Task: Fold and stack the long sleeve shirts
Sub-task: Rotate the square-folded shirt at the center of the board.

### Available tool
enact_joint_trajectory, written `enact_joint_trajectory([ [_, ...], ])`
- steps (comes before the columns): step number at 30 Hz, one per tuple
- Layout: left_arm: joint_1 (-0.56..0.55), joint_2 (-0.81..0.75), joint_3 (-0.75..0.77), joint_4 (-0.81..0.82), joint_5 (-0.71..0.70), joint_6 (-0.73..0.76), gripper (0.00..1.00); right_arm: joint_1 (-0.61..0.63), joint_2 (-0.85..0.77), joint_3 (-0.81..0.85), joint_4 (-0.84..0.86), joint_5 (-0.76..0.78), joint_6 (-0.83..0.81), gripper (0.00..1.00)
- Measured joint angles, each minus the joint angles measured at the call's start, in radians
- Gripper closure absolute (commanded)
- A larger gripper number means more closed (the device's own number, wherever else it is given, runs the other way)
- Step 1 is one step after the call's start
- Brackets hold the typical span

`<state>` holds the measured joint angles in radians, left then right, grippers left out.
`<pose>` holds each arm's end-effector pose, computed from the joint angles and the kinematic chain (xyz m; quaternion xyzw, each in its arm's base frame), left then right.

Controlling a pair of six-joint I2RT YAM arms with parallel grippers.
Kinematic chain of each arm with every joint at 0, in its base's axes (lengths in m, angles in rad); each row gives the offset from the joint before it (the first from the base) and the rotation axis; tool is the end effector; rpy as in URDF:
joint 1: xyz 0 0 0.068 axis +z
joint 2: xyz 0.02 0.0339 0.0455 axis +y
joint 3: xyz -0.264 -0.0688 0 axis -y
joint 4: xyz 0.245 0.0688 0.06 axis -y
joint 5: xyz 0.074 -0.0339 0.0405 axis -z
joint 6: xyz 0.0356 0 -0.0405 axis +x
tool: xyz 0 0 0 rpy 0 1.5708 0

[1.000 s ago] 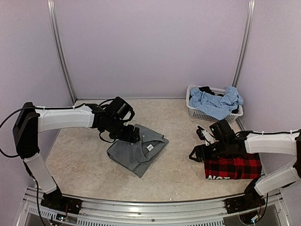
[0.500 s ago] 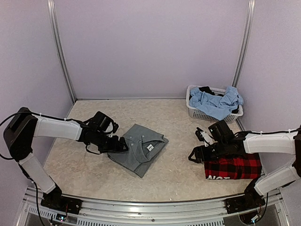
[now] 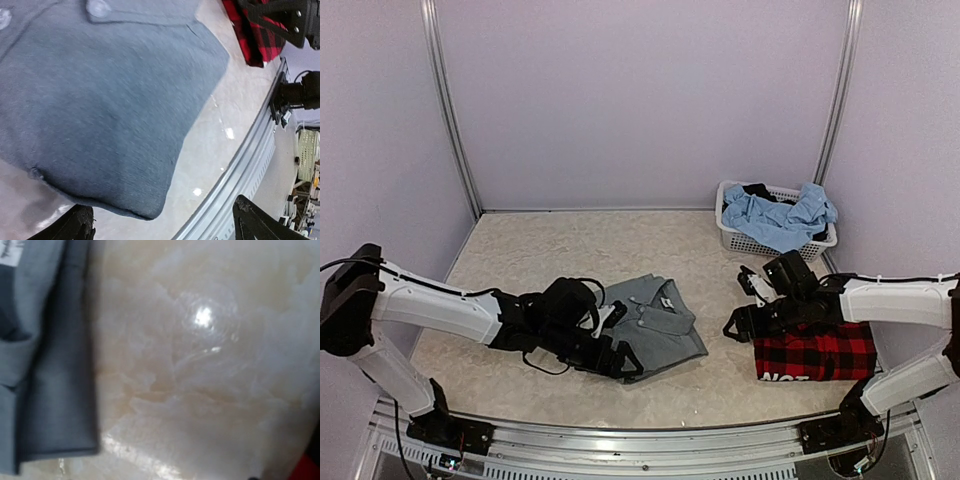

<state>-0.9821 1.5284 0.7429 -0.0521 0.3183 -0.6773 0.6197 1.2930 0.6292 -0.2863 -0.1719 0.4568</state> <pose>0.1554 -0.2529 0.1663 0.1961 0.9024 -0.3610 0.1298 0.1926 0.1449 0.1750 -0.1033 0.9434 0.2262 0.2193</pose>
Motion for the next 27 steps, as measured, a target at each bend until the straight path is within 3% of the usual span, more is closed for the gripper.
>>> enact_joint_trajectory([
  [8, -0.174, 0.283, 0.263, 0.003, 0.046, 0.041, 0.1, 0.0, -0.061, 0.03, -0.058, 0.043, -0.008, 0.29],
  [14, -0.207, 0.276, 0.327, -0.09, -0.02, 0.122, 0.07, 0.002, -0.121, 0.015, -0.049, 0.015, 0.028, 0.3],
  [18, -0.129, 0.174, 0.293, -0.119, -0.072, 0.152, 0.04, 0.032, -0.134, -0.027, -0.005, -0.01, 0.089, 0.28],
  [23, 0.071, 0.03, 0.231, -0.103, -0.118, 0.171, 0.03, 0.126, -0.117, -0.072, 0.099, -0.029, 0.196, 0.23],
  [27, 0.22, 0.014, 0.222, -0.068, -0.118, 0.189, 0.05, 0.171, -0.082, -0.111, 0.205, -0.038, 0.289, 0.22],
])
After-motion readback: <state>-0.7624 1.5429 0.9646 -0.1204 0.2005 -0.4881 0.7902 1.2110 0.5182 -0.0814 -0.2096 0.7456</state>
